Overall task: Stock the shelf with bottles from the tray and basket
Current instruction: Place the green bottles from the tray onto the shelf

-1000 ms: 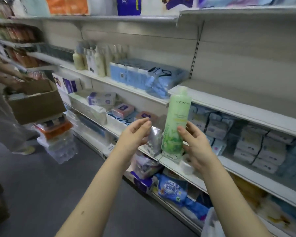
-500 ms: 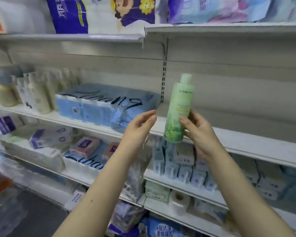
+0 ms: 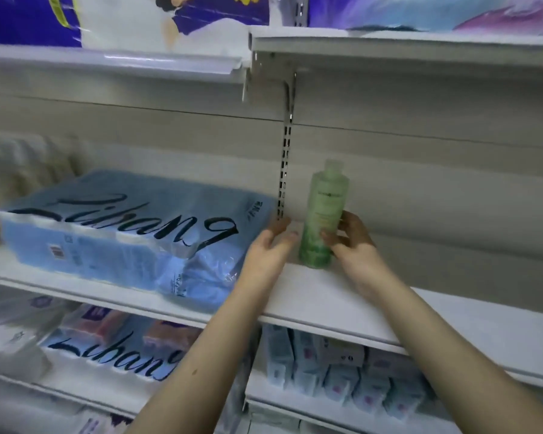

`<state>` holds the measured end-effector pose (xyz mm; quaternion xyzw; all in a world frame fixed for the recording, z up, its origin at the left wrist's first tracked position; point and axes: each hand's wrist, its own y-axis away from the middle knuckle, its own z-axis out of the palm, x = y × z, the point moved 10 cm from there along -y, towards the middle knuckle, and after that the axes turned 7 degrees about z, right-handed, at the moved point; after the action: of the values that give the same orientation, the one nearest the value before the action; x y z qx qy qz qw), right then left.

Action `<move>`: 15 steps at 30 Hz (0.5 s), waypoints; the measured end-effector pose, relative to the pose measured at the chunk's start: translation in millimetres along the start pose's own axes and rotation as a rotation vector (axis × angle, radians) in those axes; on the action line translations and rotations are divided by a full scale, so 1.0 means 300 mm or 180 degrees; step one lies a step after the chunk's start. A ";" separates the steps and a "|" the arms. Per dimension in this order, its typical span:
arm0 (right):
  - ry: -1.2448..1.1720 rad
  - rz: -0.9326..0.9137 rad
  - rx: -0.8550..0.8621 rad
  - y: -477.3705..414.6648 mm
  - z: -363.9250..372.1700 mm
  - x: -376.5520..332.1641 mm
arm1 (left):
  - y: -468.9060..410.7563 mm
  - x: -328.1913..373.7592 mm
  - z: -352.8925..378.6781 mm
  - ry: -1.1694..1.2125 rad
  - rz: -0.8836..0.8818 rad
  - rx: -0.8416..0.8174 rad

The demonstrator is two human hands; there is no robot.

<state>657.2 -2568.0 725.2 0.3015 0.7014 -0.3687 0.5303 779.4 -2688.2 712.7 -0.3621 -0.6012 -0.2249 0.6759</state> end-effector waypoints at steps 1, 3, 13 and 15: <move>0.0011 0.0000 0.0035 -0.006 0.004 0.007 | -0.014 -0.013 0.003 0.0019 -0.0037 -0.0018; 0.0011 0.0018 0.0042 -0.023 0.013 0.015 | -0.041 -0.028 -0.001 -0.0022 -0.0069 -0.0078; 0.0721 0.0211 0.0123 -0.077 0.049 0.028 | -0.098 -0.138 -0.022 -0.0179 -0.0287 -0.0254; 0.0778 0.0178 0.0138 -0.107 0.068 0.018 | -0.100 -0.134 -0.021 -0.0208 -0.0258 -0.0277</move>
<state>640.5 -2602.5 723.0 0.3752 0.7439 -0.3293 0.4442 754.1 -2717.3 679.9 -0.3736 -0.6268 -0.2661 0.6299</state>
